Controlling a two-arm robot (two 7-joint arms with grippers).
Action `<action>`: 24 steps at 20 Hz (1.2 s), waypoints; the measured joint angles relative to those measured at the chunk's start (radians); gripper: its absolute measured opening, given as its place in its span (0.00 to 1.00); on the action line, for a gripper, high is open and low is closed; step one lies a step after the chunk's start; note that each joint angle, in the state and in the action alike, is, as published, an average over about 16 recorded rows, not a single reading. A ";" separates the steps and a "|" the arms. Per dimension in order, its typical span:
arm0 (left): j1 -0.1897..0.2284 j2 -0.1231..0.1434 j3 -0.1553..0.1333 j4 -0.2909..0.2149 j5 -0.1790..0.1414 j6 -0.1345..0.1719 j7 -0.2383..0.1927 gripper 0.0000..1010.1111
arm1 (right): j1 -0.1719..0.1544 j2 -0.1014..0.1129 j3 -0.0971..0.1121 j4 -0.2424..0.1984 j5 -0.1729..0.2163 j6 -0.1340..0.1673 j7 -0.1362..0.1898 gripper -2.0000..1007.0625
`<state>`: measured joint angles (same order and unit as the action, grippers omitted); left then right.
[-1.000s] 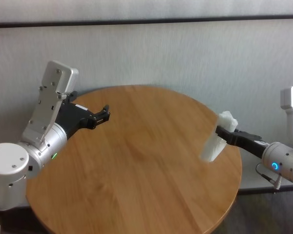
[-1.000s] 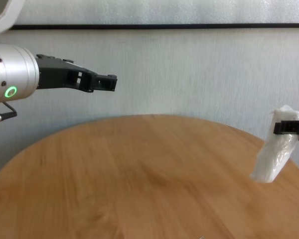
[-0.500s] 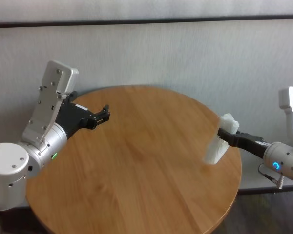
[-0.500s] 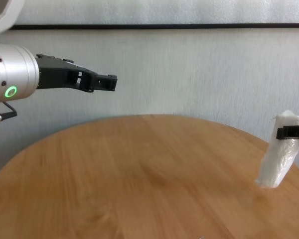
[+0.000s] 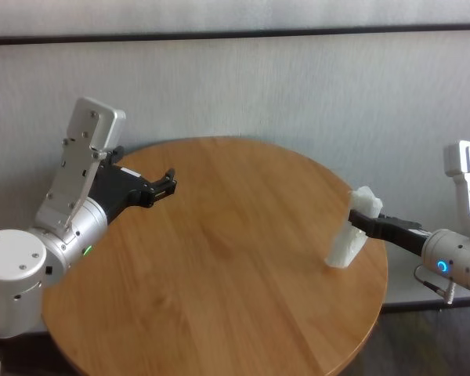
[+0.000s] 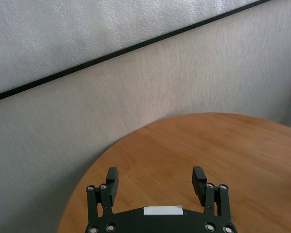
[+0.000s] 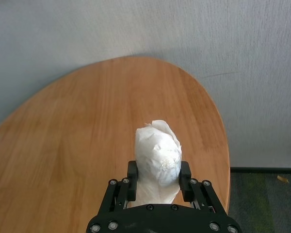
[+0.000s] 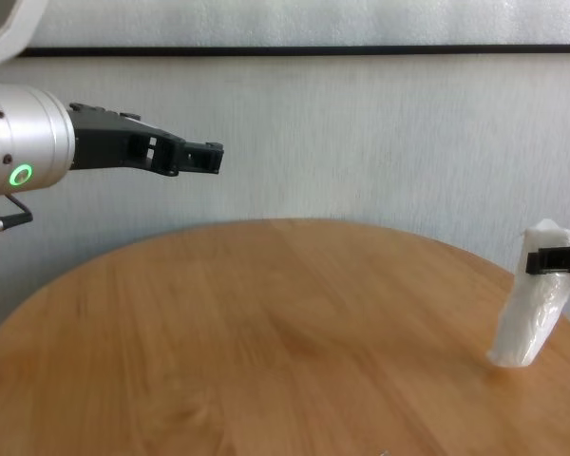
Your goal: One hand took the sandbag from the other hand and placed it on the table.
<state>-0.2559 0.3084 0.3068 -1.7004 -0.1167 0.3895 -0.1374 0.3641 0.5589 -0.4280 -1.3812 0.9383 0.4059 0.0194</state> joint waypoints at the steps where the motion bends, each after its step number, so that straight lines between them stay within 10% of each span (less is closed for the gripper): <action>1: 0.000 0.000 0.000 0.000 0.000 0.000 0.000 0.99 | 0.000 0.000 0.000 0.000 0.000 0.001 0.000 0.49; 11: 0.000 0.000 0.000 0.000 0.000 0.000 0.000 0.99 | -0.001 0.000 0.000 -0.002 0.002 -0.004 0.000 0.56; 24: 0.000 0.000 0.000 0.000 0.000 0.000 0.000 0.99 | -0.002 0.000 -0.001 -0.003 0.004 -0.007 0.001 0.90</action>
<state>-0.2559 0.3084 0.3068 -1.7004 -0.1167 0.3895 -0.1374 0.3625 0.5587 -0.4286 -1.3846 0.9425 0.3986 0.0202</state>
